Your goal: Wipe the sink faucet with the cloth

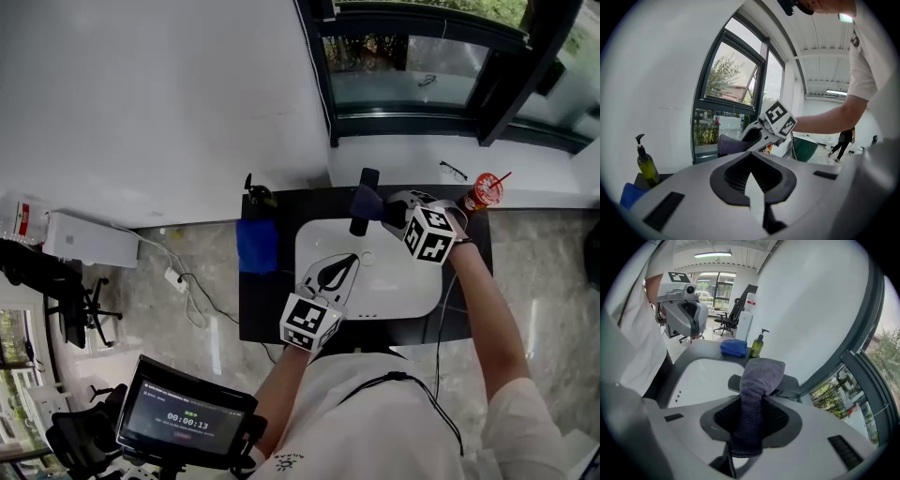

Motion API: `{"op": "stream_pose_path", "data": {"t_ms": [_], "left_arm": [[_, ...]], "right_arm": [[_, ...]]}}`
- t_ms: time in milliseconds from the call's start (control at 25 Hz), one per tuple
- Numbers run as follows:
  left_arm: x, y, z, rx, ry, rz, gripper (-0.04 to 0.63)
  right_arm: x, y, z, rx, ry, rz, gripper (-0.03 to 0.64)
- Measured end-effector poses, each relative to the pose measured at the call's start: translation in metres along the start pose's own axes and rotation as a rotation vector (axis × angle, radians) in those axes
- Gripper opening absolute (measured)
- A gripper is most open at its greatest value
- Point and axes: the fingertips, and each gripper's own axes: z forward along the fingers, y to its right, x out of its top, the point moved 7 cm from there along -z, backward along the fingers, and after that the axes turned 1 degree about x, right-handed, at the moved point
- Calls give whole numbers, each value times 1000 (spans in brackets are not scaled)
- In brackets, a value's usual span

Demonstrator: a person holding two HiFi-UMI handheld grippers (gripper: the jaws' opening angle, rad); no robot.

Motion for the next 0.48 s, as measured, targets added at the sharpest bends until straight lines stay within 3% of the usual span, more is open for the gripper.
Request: {"op": "stream_pose_path", "data": {"t_ms": [480], "left_arm": [[-5,-3,-6,7,-7,-4,-6]], "right_arm": [[12,-61,7,178,97,91,120]]}}
